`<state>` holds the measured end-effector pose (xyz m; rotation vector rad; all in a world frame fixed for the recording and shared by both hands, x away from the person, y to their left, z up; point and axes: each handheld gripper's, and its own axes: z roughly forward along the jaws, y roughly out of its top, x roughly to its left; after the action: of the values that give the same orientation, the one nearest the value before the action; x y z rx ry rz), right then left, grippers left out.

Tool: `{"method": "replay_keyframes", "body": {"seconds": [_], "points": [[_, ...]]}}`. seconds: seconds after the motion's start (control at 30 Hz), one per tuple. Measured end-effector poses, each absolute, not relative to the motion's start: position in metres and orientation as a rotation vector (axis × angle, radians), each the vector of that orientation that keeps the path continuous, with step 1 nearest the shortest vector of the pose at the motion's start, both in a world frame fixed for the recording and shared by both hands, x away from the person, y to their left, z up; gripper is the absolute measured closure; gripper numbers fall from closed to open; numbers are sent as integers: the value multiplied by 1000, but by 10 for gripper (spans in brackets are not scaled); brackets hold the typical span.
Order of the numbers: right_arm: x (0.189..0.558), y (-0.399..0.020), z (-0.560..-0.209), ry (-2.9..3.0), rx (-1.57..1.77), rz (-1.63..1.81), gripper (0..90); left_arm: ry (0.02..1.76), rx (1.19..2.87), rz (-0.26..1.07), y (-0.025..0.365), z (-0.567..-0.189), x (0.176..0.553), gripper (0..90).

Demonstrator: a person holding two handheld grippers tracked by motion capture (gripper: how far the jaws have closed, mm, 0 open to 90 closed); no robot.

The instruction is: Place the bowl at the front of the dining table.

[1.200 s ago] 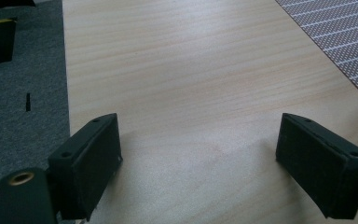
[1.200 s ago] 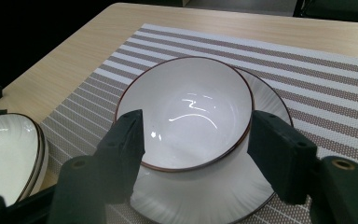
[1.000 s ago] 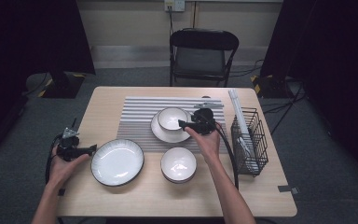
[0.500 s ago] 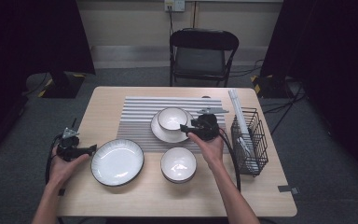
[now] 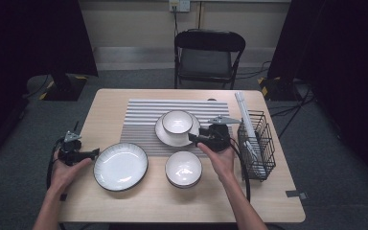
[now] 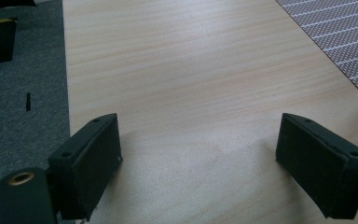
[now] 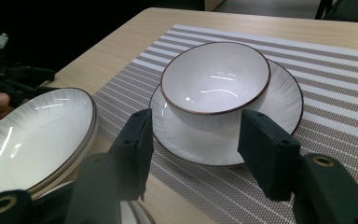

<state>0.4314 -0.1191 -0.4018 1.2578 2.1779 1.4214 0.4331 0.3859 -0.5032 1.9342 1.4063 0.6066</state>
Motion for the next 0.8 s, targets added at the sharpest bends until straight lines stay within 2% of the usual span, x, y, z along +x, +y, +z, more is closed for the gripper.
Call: {"method": "replay_keyframes", "body": {"seconds": [0.8], "points": [[387,-165,-370,2120,1228,1411,423,1408,1934,608,386,-503,433,133]]}}
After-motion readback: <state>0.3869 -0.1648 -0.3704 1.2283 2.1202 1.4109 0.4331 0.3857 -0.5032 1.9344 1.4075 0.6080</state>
